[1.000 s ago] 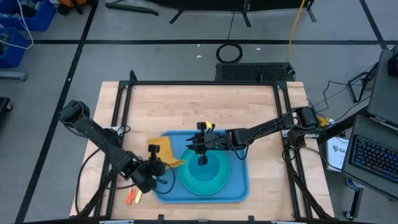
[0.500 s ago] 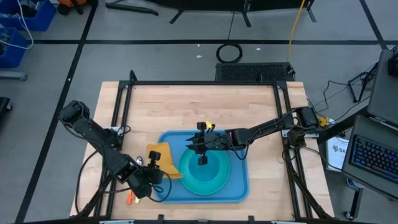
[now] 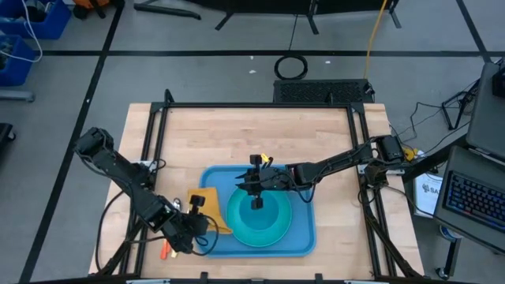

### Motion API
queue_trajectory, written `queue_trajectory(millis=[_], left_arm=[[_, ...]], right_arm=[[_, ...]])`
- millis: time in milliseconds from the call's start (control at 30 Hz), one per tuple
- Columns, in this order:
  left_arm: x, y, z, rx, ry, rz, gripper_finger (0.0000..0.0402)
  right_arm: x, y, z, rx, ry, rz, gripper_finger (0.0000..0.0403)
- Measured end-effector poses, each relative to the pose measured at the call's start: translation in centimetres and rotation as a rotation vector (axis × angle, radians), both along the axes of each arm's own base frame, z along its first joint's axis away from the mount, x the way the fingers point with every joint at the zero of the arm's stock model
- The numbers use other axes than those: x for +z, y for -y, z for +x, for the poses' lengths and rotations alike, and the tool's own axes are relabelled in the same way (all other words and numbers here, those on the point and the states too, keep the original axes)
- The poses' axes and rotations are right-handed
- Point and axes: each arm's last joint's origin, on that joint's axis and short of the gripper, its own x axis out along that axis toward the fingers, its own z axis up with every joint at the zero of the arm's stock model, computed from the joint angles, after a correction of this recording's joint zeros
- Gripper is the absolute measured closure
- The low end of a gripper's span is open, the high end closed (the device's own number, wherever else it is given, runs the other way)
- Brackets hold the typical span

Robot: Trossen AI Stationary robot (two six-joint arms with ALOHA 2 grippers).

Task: Set up tray
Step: Put the yellow napkin on the left green plate in the blue serving tray

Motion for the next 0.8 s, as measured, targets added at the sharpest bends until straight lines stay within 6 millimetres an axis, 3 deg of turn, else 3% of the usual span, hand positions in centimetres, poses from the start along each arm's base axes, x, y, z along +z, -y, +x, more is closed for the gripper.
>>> queue_trajectory(millis=[467,800], left_arm=[[0.01,-0.12,0.09,0.023,0.009,0.002,0.0361],[0.04,-0.18,0.13,0.055,0.024,0.003,0.0256]], right_arm=[[0.00,0.00,0.00,0.000,0.000,0.000,0.0312],[0.00,0.00,0.00,0.000,0.000,0.001,0.0312]])
